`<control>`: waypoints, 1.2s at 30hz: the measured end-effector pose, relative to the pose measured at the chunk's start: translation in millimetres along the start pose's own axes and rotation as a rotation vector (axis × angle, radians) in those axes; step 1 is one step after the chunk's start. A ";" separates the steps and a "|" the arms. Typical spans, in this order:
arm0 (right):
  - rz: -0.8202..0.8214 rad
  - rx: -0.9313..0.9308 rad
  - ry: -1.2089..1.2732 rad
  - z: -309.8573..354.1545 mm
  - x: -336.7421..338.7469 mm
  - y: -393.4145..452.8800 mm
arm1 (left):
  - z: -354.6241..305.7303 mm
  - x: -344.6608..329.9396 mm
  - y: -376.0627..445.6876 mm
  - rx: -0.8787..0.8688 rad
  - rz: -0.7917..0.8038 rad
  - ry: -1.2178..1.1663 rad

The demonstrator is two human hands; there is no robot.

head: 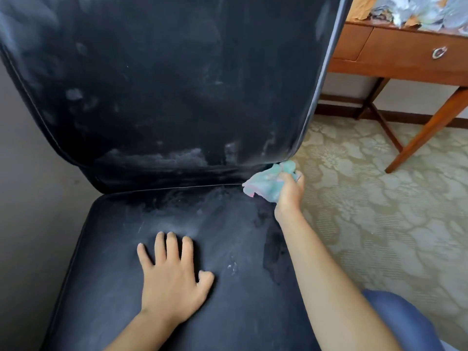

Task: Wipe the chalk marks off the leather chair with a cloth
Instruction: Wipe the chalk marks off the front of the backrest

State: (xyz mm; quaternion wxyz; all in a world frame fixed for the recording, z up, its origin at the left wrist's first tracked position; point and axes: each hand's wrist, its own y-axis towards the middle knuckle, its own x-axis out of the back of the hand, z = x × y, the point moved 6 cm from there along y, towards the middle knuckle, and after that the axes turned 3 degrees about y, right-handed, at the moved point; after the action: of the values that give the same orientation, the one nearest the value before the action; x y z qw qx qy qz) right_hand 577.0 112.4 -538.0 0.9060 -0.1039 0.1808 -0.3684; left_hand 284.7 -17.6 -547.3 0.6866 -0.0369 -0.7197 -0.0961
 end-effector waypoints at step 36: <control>0.657 0.497 -0.824 -102.6 -225.2 -202.6 | 49.9 34.0 -23.2 -0.200 0.196 -0.119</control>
State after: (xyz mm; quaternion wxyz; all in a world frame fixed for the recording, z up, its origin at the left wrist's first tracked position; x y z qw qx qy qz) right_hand 258.6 122.3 -510.1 0.9655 0.0387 -0.2558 -0.0284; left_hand 229.6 -33.6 -517.4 0.6417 -0.1808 -0.7389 -0.0975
